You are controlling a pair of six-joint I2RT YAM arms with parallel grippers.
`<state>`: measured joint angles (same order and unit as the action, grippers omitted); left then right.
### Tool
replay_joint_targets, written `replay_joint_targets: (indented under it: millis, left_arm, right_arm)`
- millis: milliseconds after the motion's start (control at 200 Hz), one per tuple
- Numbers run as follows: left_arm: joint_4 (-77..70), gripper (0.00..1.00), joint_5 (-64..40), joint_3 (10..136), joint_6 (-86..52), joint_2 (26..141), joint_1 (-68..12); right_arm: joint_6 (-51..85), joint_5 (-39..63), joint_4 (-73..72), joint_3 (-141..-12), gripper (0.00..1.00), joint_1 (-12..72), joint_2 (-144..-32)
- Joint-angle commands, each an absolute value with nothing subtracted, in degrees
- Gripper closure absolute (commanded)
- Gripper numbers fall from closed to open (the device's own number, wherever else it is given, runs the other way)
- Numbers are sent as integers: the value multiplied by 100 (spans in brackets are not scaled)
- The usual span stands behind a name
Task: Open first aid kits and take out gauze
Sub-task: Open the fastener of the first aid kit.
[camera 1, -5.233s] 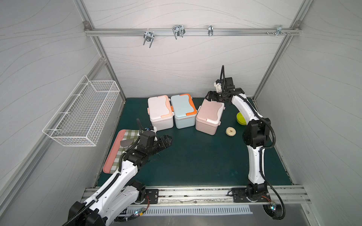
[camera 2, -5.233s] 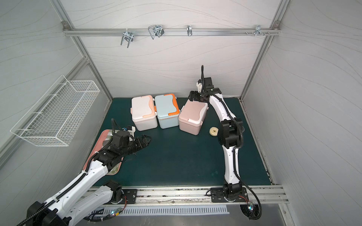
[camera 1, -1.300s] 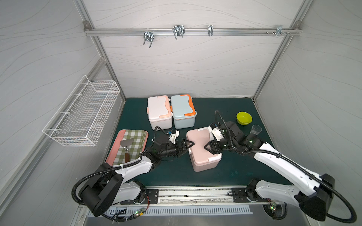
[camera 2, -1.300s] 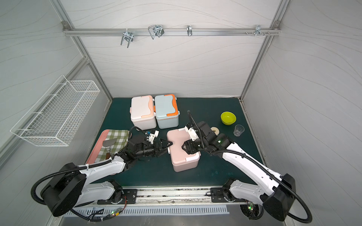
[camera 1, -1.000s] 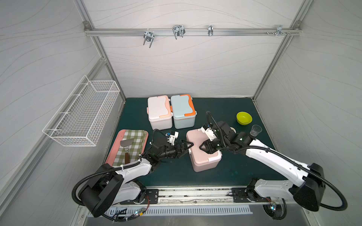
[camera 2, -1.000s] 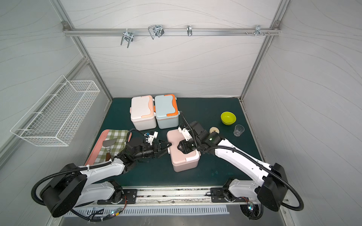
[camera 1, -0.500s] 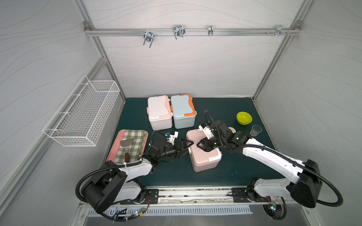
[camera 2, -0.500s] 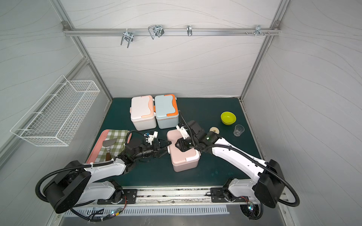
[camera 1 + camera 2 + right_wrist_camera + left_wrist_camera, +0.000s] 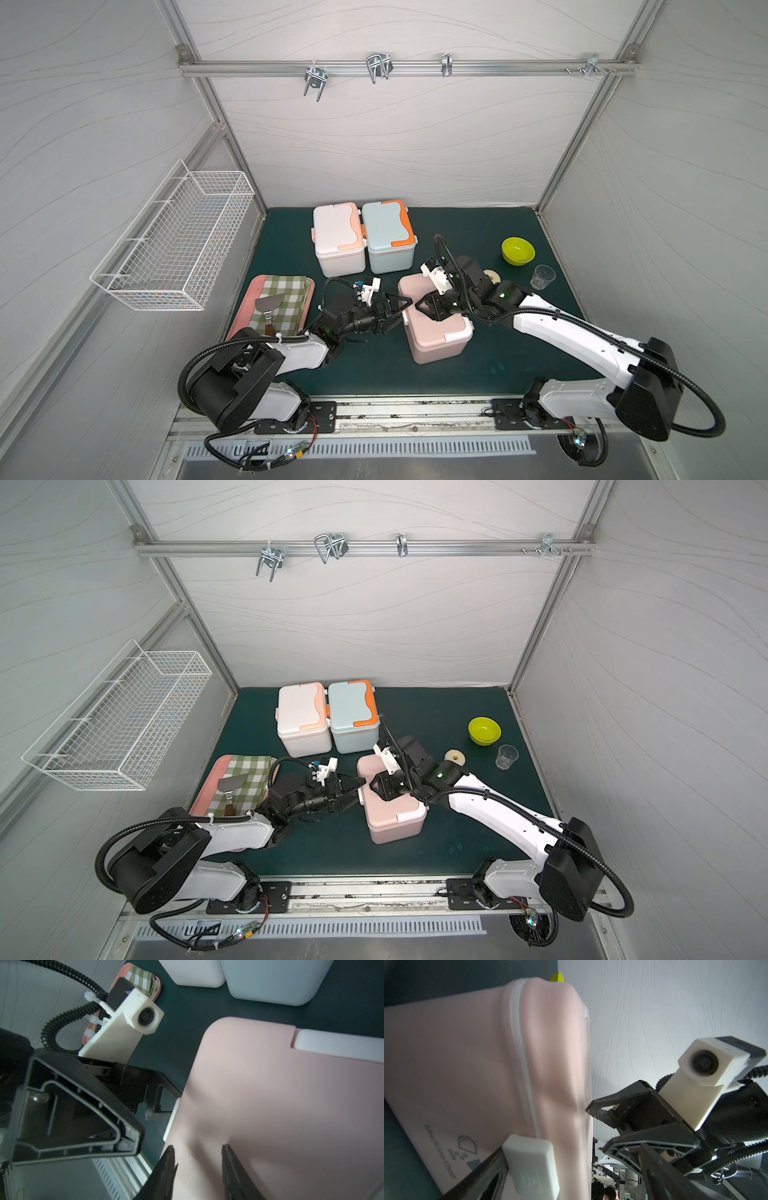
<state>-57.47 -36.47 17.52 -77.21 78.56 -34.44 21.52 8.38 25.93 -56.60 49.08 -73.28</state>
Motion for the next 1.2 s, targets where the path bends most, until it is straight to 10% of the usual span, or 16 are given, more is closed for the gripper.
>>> replay_joint_targets:
  millis: [0,650,1196]
  left_arm:
    - [-6705,3,-3858,1817,-8043,7524,-3505]
    - [-3871,2,-3174,1611,-7487,5552,-3446]
    - [2668,9,-895,4039,-5686,4941,-4451]
  right_arm:
    - [2306,637,3613,-5222,61,4946,-7638]
    - [2431,675,3595,-5386,61,4941,-7792]
    - [2464,610,3797,-5290,18,3787,-5857]
